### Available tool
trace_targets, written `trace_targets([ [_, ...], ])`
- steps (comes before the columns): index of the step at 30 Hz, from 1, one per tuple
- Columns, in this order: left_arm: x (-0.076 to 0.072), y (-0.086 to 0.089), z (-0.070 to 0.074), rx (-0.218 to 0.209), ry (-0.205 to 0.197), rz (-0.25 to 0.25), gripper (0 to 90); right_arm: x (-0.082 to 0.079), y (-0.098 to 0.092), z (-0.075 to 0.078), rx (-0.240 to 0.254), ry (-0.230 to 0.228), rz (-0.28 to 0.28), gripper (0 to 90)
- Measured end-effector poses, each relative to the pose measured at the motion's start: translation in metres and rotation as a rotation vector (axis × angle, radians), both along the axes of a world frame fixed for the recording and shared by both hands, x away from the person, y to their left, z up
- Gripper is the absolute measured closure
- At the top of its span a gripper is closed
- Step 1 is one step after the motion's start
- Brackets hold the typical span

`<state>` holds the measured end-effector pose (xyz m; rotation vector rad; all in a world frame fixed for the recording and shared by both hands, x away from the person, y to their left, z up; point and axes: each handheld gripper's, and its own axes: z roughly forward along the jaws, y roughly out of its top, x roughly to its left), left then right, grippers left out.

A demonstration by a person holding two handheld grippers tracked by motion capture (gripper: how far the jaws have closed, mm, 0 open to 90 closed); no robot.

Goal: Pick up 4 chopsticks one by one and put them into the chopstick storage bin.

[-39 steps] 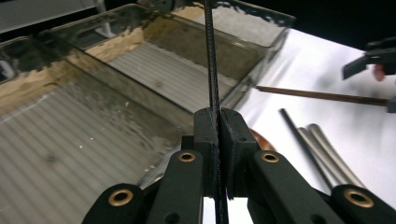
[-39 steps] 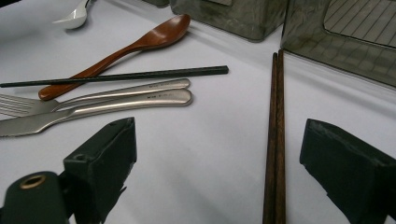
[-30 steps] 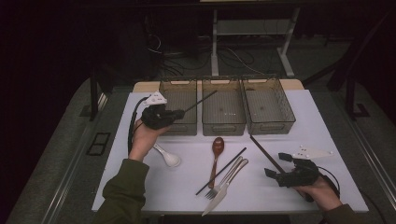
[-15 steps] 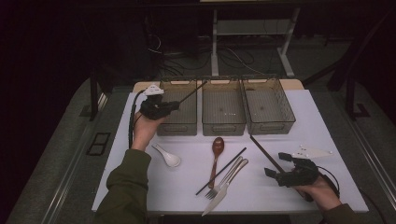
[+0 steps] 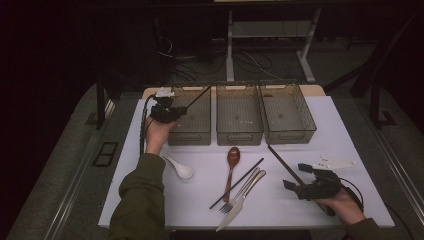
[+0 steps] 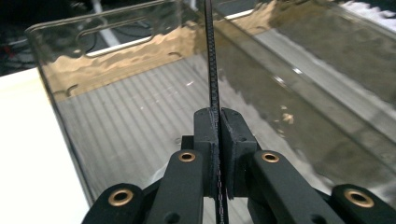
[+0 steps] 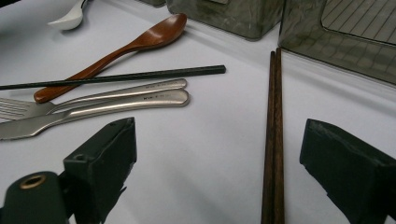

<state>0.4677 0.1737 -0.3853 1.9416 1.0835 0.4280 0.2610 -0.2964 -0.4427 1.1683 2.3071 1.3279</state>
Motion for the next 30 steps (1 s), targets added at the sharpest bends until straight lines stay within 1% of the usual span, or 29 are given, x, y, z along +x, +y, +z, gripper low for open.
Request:
trace_targets([
  [3,0.005,0.0,-0.003,-0.006,0.02,0.02,84.0,0.0,0.0,0.0,0.001,0.0,0.0,10.5],
  [6,0.007,-0.001,-0.006,0.002,0.043,0.045,84.0,0.0,-0.001,0.0,0.004,0.001,0.001,10.5],
  [7,0.008,0.0,-0.006,-0.003,0.047,0.05,84.0,0.0,-0.001,0.0,0.004,0.001,0.001,10.5],
  [10,0.008,0.0,-0.005,0.001,0.053,0.052,83.9,0.0,-0.001,0.0,0.005,0.001,0.002,10.5],
  [11,0.008,0.0,-0.004,-0.005,0.052,0.051,80.3,0.0,-0.001,0.001,0.006,0.002,0.002,10.5],
  [12,0.008,0.001,-0.004,-0.013,0.048,0.057,80.3,0.0,-0.001,0.001,0.006,0.002,0.002,10.5],
  [13,0.008,0.0,-0.004,-0.021,0.045,0.066,73.7,0.0,0.0,0.001,0.006,0.002,0.002,10.5],
  [14,0.008,0.0,-0.003,-0.025,0.043,0.062,71.2,0.0,0.0,0.001,0.006,0.001,0.002,10.5],
  [15,0.008,0.0,-0.003,-0.024,0.043,0.057,66.7,0.0,0.0,0.001,0.007,0.002,0.001,10.5],
  [16,0.007,-0.001,-0.003,-0.025,0.041,0.063,65.4,0.0,-0.001,0.001,0.008,0.002,0.001,10.5],
  [18,0.006,-0.001,-0.001,-0.031,0.034,0.057,65.1,0.0,0.0,0.001,0.009,0.002,0.001,10.5],
  [20,0.004,-0.001,0.001,-0.034,0.027,0.05,62.8,0.0,0.0,0.001,0.008,0.003,0.002,10.5],
  [21,0.004,-0.001,0.002,-0.043,0.023,0.043,61.7,0.0,0.0,0.001,0.008,0.003,0.001,10.5],
  [27,-0.005,-0.005,0.009,-0.042,0.017,-0.006,53.7,0.0,-0.001,0.001,0.009,0.002,0.0,10.5],
  [28,-0.007,-0.006,0.011,-0.042,0.014,-0.006,53.4,0.0,-0.001,0.001,0.009,0.002,0.0,10.5],
  [30,-0.012,-0.007,0.014,-0.038,0.0,-0.023,51.6,0.0,-0.001,0.001,0.01,0.002,0.001,10.5],
])
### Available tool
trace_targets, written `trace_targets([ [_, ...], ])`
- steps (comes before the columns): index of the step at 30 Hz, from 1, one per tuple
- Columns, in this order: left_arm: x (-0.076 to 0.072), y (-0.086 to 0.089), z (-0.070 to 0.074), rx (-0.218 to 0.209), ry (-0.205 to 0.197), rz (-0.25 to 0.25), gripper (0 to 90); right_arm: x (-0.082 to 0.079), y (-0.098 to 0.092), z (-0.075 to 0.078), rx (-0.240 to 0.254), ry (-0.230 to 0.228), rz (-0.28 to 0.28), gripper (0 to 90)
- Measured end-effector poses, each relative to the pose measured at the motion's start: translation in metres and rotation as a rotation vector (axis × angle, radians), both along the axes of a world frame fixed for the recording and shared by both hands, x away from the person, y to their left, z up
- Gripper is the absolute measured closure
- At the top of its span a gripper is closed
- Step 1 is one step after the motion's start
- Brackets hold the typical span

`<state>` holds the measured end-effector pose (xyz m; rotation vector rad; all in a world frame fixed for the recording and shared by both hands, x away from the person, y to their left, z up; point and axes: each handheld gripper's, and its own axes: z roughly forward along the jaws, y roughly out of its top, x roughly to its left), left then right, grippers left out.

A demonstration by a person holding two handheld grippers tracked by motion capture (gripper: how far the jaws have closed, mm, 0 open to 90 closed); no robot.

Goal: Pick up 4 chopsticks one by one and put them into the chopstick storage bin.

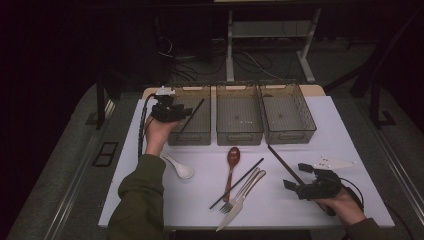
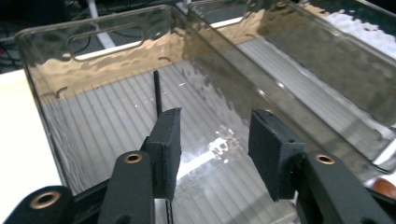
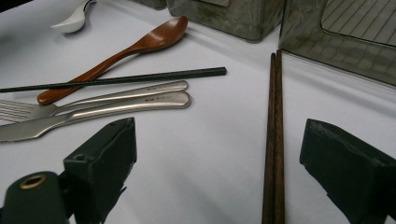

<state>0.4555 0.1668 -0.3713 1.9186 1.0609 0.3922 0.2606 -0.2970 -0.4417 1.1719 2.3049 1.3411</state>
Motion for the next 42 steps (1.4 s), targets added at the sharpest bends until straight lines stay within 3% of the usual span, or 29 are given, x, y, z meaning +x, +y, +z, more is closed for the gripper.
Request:
trace_targets([
  [8,-0.023,-0.007,0.008,-0.003,-0.029,-0.065,42.9,-0.001,0.0,0.0,0.003,-0.002,-0.002,10.5],
  [18,-0.05,-0.016,0.007,-0.003,-0.035,-0.137,32.1,-0.001,0.001,0.001,0.0,-0.008,-0.001,10.5],
  [24,-0.068,-0.022,0.005,-0.01,-0.048,-0.174,30.5,-0.002,0.002,0.002,0.012,-0.031,-0.01,10.7],
  [28,-0.079,-0.027,0.004,0.007,-0.059,-0.195,27.6,-0.002,0.003,0.002,0.001,-0.031,-0.013,10.7],
  [42,-0.118,-0.035,-0.011,-0.037,-0.054,-0.254,25.5,-0.001,0.003,0.001,-0.011,-0.033,-0.011,10.7],
])
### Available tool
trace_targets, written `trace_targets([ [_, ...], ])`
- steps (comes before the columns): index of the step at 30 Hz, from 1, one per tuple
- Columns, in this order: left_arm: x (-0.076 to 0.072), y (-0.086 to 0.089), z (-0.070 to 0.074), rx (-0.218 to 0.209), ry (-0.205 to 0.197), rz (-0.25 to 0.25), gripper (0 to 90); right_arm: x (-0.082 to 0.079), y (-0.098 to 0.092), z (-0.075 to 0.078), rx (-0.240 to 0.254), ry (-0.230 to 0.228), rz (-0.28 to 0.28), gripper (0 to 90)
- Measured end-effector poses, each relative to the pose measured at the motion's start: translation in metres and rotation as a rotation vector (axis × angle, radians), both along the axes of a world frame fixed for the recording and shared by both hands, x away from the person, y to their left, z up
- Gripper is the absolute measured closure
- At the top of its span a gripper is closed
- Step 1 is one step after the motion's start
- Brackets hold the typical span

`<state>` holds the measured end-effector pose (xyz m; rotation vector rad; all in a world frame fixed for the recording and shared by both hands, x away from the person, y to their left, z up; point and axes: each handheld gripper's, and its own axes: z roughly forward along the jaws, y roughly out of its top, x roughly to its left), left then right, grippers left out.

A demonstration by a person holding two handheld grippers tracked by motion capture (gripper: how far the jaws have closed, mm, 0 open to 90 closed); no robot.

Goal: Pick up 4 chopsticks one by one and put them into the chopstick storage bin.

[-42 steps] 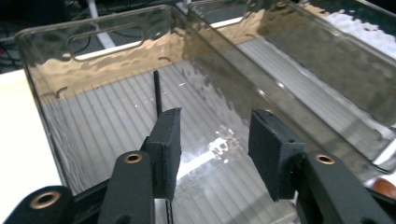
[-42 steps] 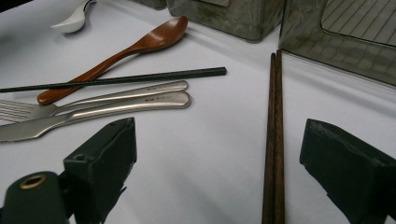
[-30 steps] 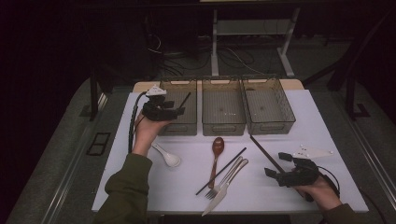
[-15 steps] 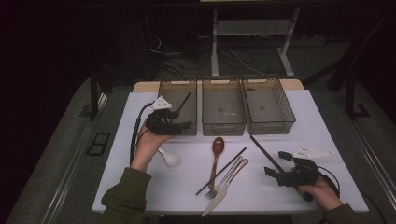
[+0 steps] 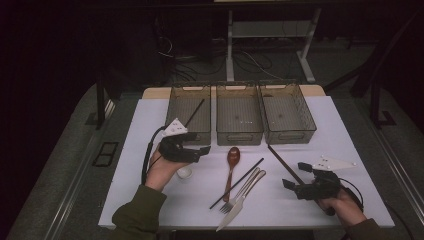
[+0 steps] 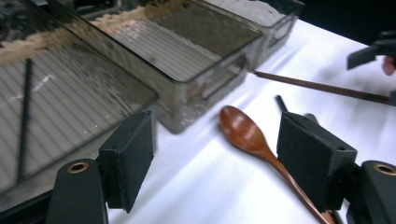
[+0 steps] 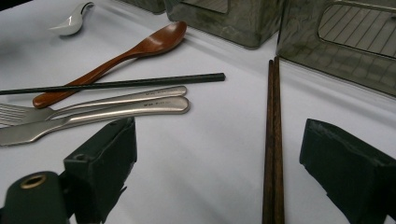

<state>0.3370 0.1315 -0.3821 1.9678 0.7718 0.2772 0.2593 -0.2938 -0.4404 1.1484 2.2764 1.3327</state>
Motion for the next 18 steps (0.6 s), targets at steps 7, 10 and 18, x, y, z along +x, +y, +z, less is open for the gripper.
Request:
trace_targets([
  [7,-0.016,-0.006,-0.008,-0.009,-0.003,-0.027,24.7,0.0,0.0,0.0,0.002,0.001,-0.003,10.7],
  [10,-0.022,-0.008,-0.013,-0.01,-0.002,-0.036,24.7,0.0,0.0,0.0,0.002,0.001,-0.002,10.7],
  [18,-0.038,-0.017,-0.026,0.003,0.01,-0.062,26.6,0.0,0.0,-0.001,-0.003,0.003,-0.006,10.7],
])
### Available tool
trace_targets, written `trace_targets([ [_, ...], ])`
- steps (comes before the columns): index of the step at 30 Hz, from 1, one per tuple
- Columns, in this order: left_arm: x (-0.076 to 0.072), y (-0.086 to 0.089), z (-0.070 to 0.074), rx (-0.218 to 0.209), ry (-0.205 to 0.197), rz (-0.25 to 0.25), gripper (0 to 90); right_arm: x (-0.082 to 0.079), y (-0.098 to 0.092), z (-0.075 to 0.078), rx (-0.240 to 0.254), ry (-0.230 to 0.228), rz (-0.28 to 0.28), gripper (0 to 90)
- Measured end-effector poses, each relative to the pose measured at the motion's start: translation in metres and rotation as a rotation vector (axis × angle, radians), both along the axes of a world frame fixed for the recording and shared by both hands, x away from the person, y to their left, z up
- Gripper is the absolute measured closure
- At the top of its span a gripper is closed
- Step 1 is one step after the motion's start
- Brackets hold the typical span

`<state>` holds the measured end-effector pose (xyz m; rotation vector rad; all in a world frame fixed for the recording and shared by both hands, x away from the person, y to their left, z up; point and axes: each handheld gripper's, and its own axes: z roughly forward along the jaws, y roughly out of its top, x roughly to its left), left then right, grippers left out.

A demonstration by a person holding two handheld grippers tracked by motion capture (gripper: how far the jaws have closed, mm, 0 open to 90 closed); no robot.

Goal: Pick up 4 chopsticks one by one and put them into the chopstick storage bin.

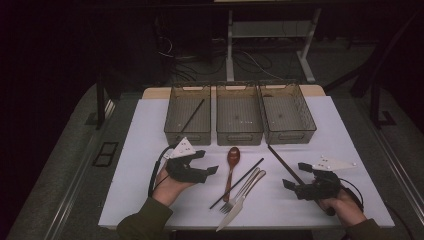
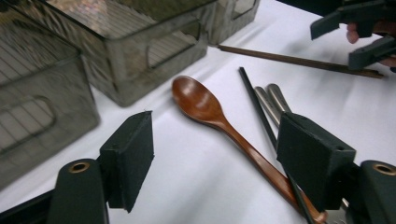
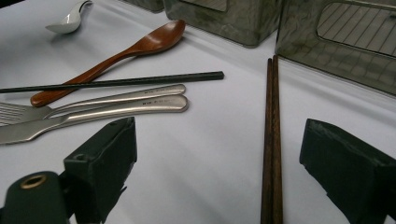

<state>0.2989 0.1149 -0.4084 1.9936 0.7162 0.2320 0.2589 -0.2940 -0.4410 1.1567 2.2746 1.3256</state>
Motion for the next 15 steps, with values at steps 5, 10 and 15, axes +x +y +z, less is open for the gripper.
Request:
trace_targets([
  [5,-0.011,-0.002,-0.006,0.005,0.011,-0.024,34.2,0.001,0.0,0.0,0.0,-0.002,-0.005,10.7],
  [10,-0.013,-0.006,-0.011,0.012,0.028,-0.049,45.7,0.001,-0.001,0.0,0.001,-0.001,-0.009,10.7],
  [15,-0.013,-0.013,-0.014,0.028,0.049,-0.082,55.9,0.001,0.0,0.0,-0.003,-0.001,-0.005,10.7],
])
